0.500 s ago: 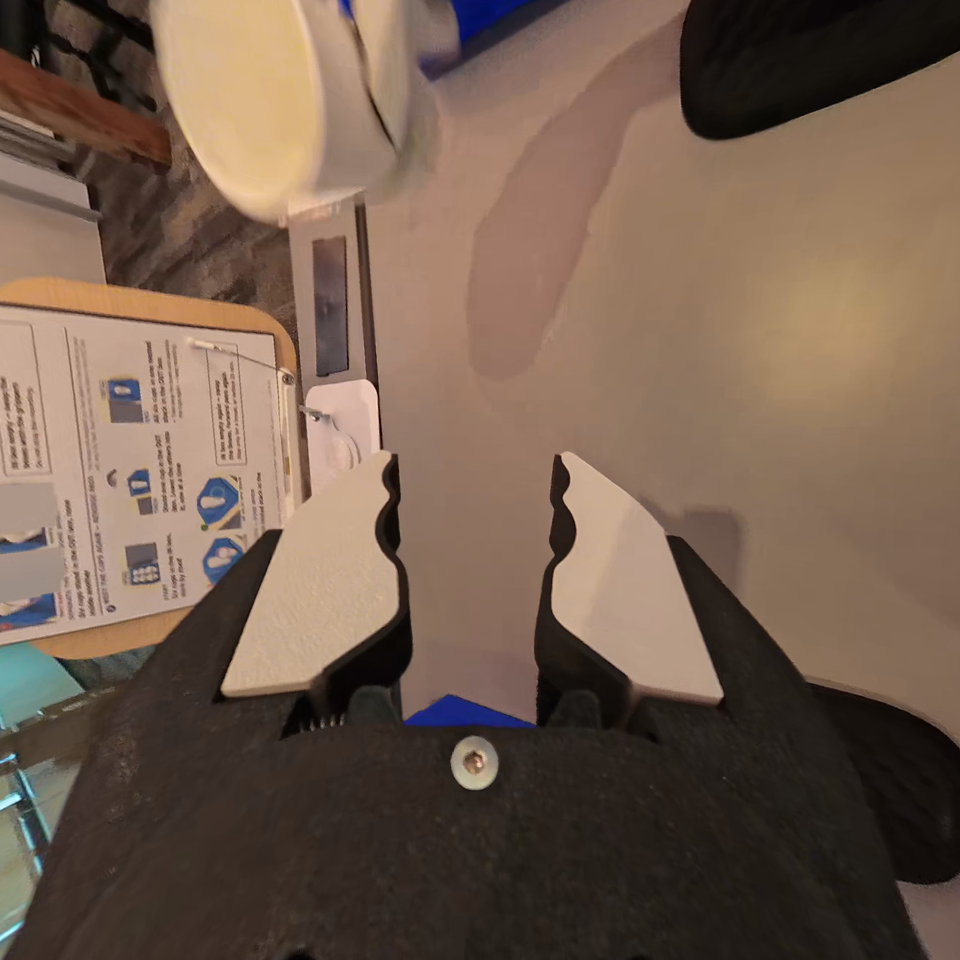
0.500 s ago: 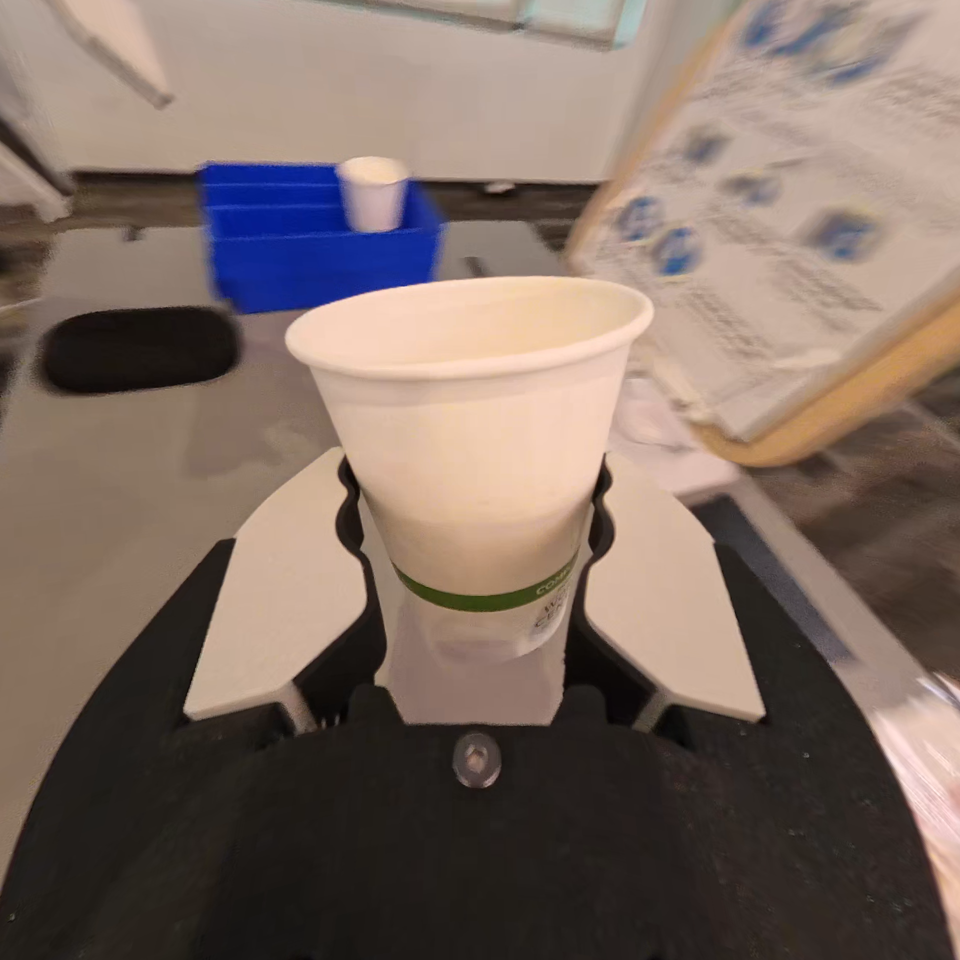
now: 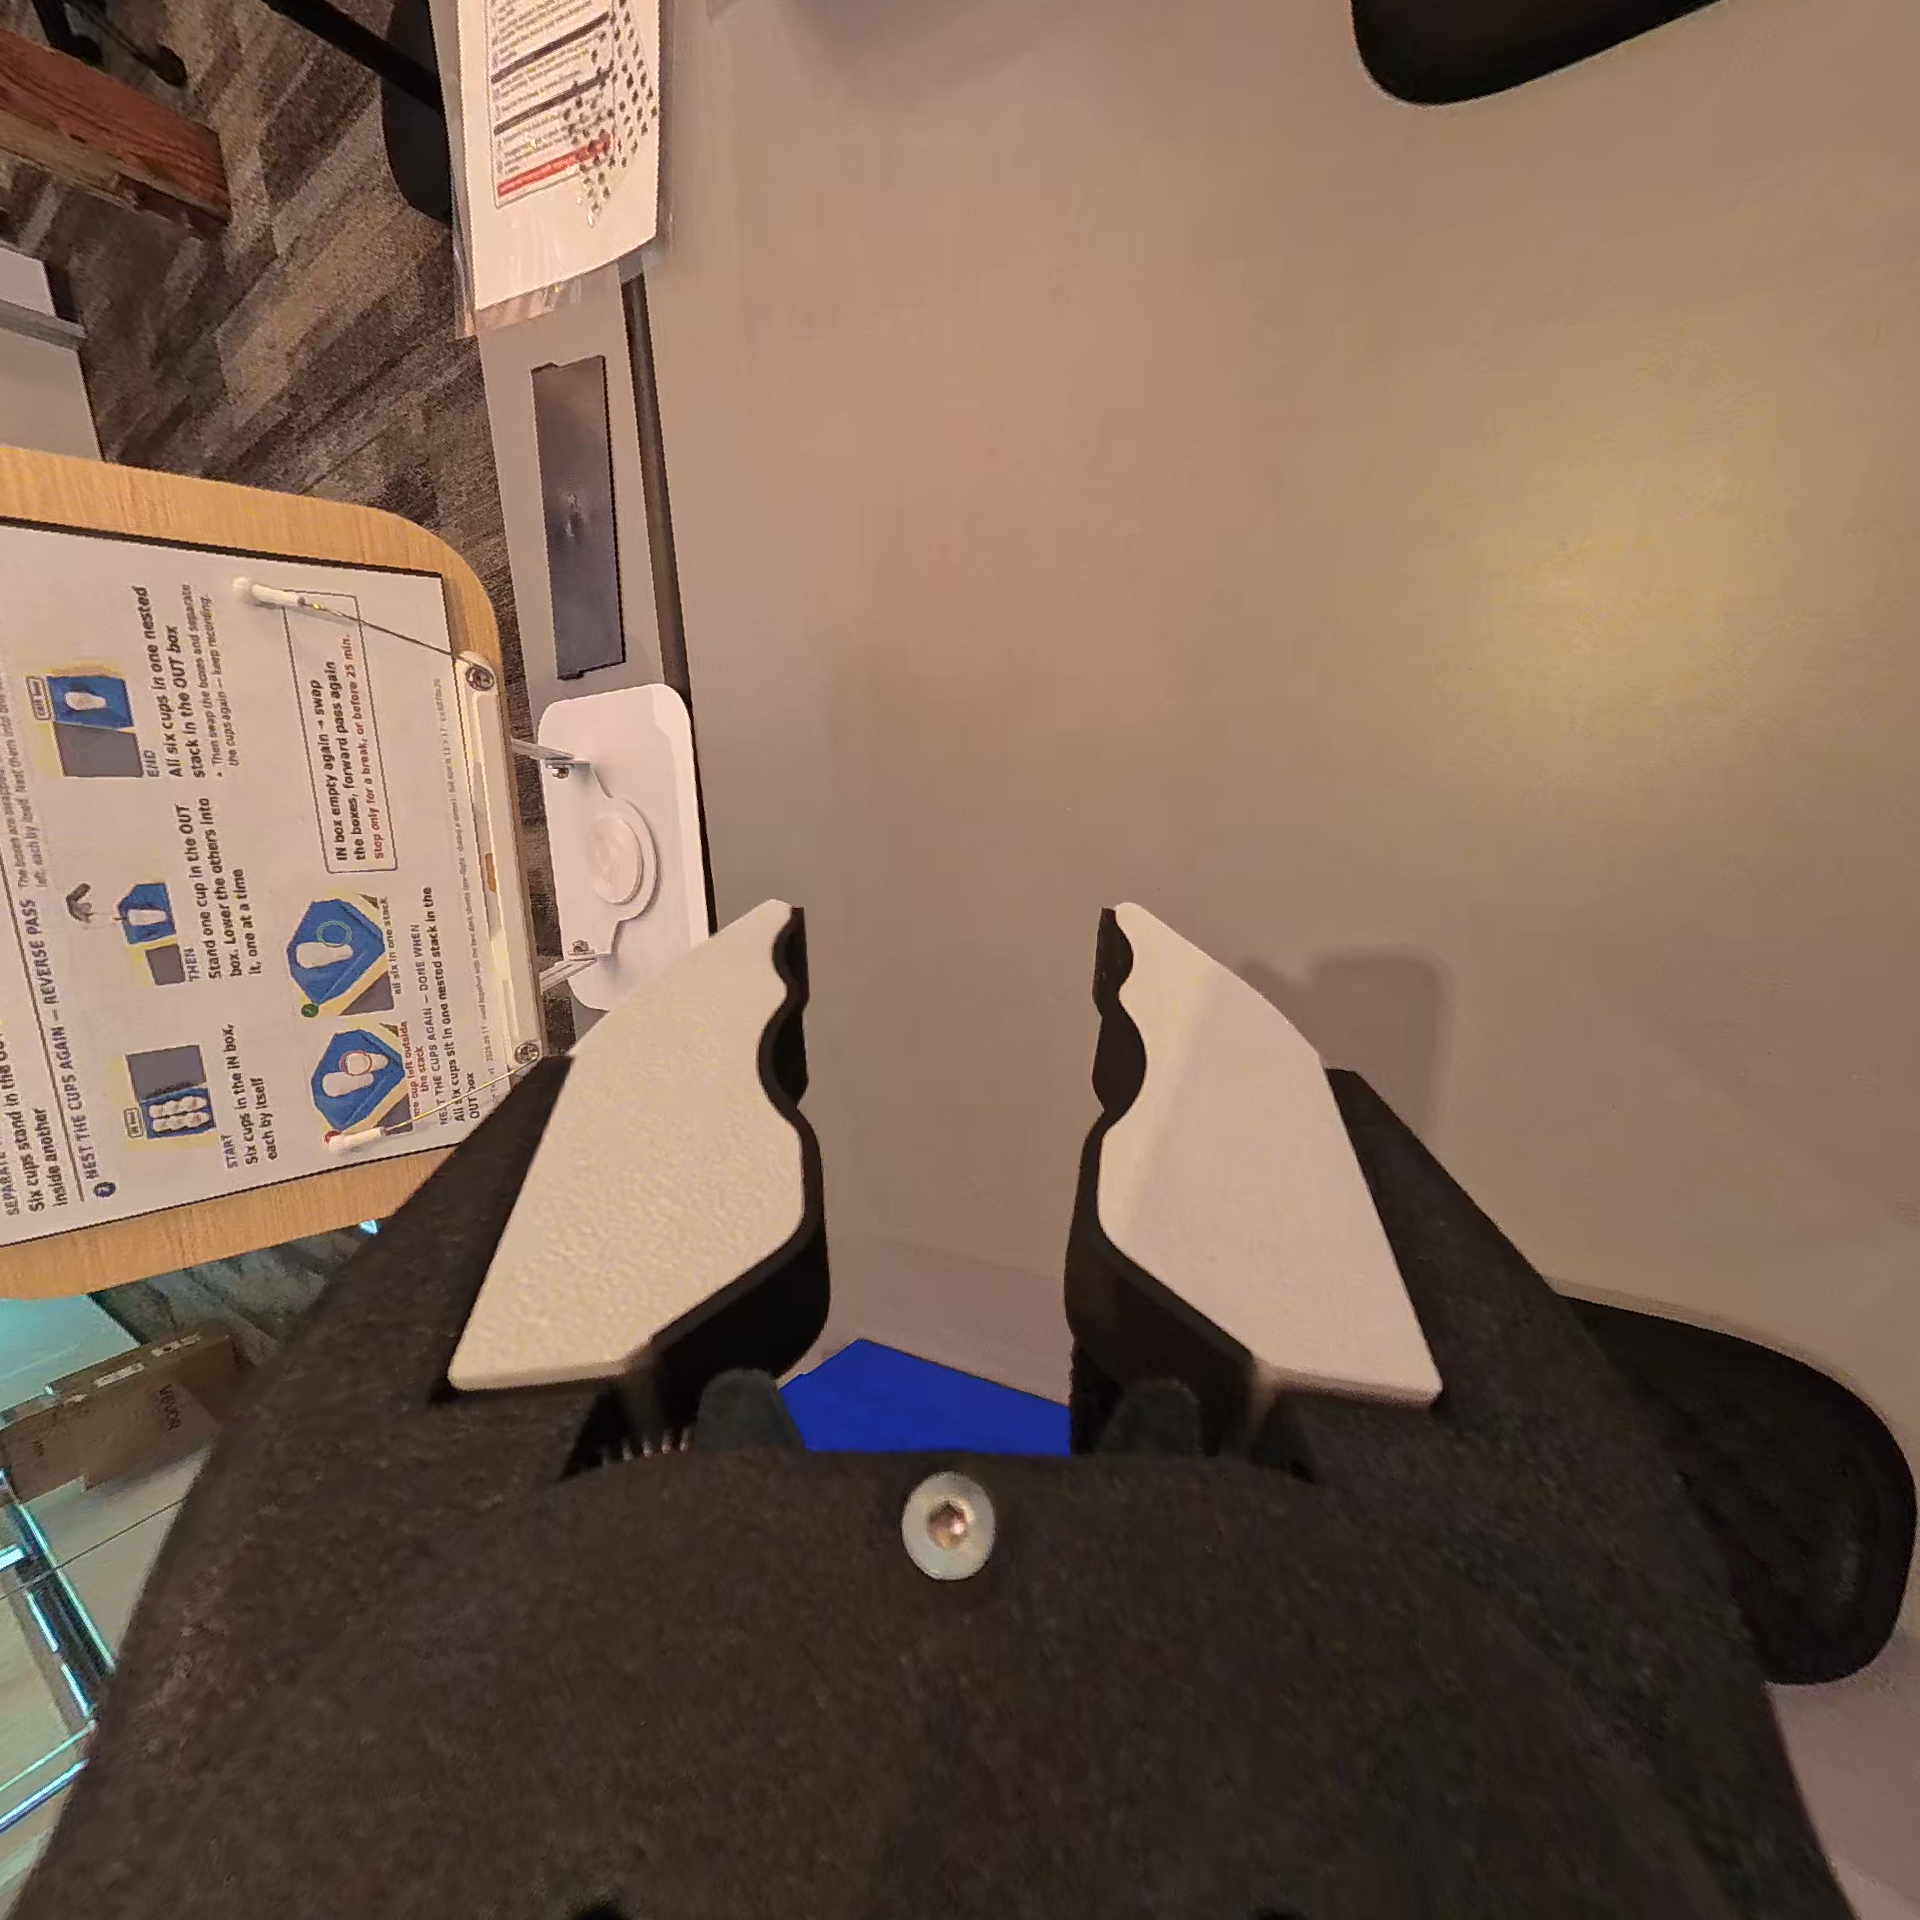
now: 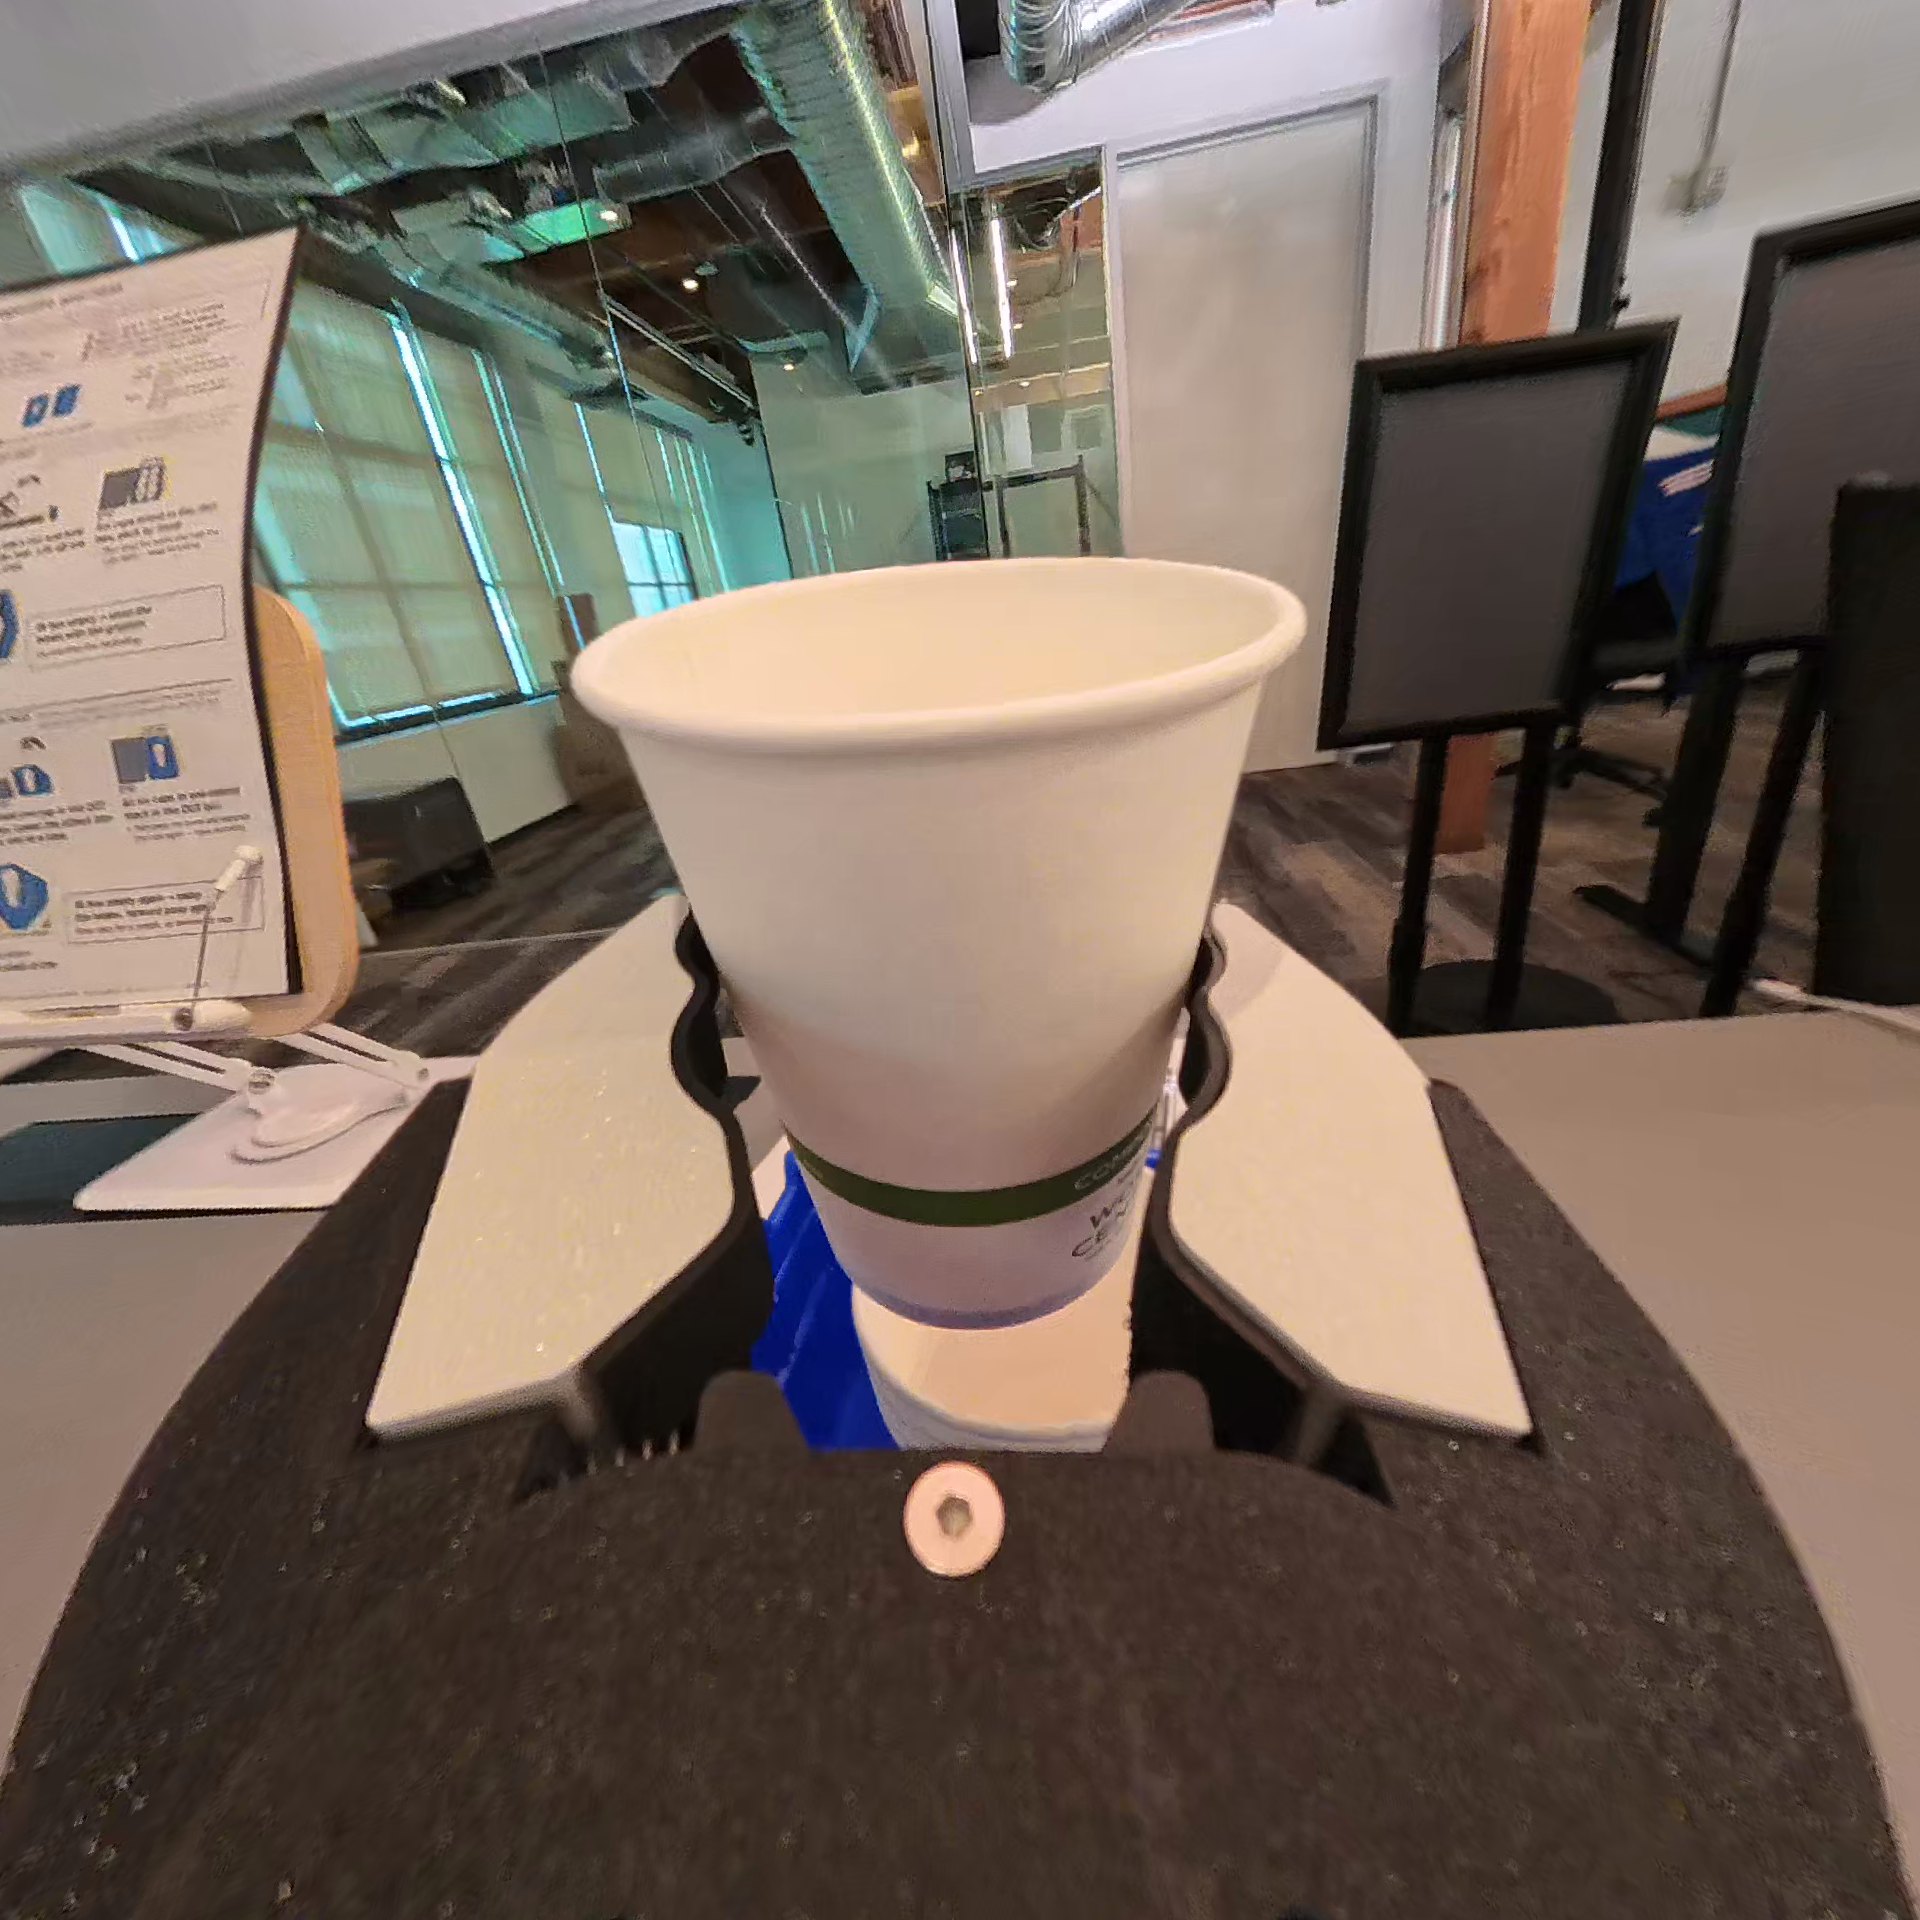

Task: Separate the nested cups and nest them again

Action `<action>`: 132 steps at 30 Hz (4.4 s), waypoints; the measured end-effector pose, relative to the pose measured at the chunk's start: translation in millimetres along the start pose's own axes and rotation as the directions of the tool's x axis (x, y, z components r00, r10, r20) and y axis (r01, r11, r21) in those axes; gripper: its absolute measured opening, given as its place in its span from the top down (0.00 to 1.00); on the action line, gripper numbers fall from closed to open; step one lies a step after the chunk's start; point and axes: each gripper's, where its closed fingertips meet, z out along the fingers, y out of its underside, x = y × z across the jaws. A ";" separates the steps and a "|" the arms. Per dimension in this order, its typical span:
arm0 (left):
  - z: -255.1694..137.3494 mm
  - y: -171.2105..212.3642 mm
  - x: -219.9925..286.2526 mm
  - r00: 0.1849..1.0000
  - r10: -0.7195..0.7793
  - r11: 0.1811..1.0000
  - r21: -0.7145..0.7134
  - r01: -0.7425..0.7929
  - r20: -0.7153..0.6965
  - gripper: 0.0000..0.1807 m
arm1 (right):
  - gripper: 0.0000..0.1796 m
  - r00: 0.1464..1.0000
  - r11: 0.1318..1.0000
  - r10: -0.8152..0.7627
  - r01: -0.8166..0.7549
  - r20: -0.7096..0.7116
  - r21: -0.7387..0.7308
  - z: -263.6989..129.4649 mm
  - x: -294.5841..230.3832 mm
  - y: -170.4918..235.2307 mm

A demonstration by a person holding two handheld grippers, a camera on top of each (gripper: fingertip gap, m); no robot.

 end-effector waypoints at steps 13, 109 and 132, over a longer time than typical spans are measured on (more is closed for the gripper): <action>2.7 -3.5 5.9 1.000 0.028 0.999 -0.022 -0.029 -0.014 0.71 | 0.52 0.999 0.991 -0.045 0.048 0.022 -0.124 17.4 5.0 49.7; -1.9 -36.4 59.3 0.895 0.238 0.964 -0.019 -0.264 -0.376 1.00 | 0.50 -0.173 0.921 0.241 0.351 0.955 -0.169 -138.4 -512.3 55.4; -18.1 -38.4 20.8 0.980 0.116 0.993 0.019 -0.114 -0.164 0.74 | 0.51 -0.064 0.866 0.240 0.466 0.969 -0.183 -105.5 -492.1 90.4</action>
